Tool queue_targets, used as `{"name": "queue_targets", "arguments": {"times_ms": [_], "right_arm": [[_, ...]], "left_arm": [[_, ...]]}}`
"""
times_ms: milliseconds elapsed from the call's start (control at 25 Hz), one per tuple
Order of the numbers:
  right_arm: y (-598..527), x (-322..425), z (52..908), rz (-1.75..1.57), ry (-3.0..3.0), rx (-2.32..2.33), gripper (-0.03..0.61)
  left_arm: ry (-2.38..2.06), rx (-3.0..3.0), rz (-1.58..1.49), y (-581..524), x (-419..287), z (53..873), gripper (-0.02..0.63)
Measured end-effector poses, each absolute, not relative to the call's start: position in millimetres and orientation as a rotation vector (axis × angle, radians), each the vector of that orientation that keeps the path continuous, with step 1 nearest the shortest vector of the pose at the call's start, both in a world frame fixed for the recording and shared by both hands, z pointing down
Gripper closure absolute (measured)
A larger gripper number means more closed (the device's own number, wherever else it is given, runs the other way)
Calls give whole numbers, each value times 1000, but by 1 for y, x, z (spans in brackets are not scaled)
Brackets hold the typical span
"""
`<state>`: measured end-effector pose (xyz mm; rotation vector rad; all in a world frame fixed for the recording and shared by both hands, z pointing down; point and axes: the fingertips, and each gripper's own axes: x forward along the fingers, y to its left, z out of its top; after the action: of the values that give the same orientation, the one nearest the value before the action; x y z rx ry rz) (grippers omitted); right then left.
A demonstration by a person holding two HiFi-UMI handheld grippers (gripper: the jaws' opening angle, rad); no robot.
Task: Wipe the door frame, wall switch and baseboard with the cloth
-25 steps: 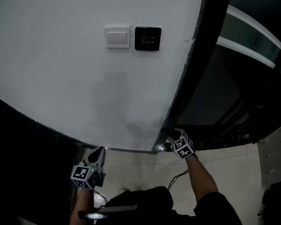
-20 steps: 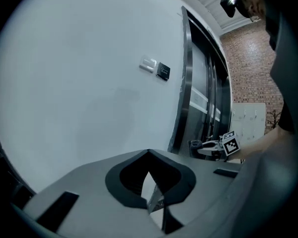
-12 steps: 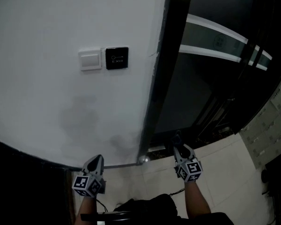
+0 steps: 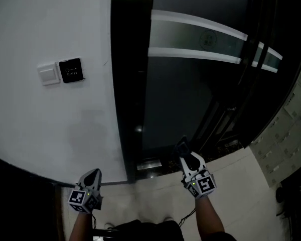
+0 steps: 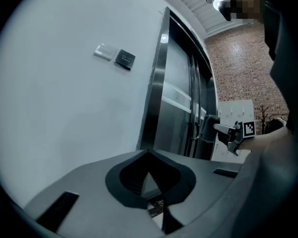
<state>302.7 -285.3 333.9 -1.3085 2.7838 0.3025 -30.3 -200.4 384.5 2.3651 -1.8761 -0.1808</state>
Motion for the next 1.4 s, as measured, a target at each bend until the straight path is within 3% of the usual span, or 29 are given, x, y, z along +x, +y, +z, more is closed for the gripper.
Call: {"name": "queue_targets", "arguments": {"times_ms": [320,1080,1400], "right_arm": [[-354,309,271,720,2935,-731,494],[-418,149,119,1555,2387,-9,495],[-435,128,76,1759,2108,98,495]], "left_arm": [[-2098,2220,-163,-227,59,357,612],[-2605,1884,-167,-221,35,298,612],[-2865,1460,-336,-207,88,301,612]]}}
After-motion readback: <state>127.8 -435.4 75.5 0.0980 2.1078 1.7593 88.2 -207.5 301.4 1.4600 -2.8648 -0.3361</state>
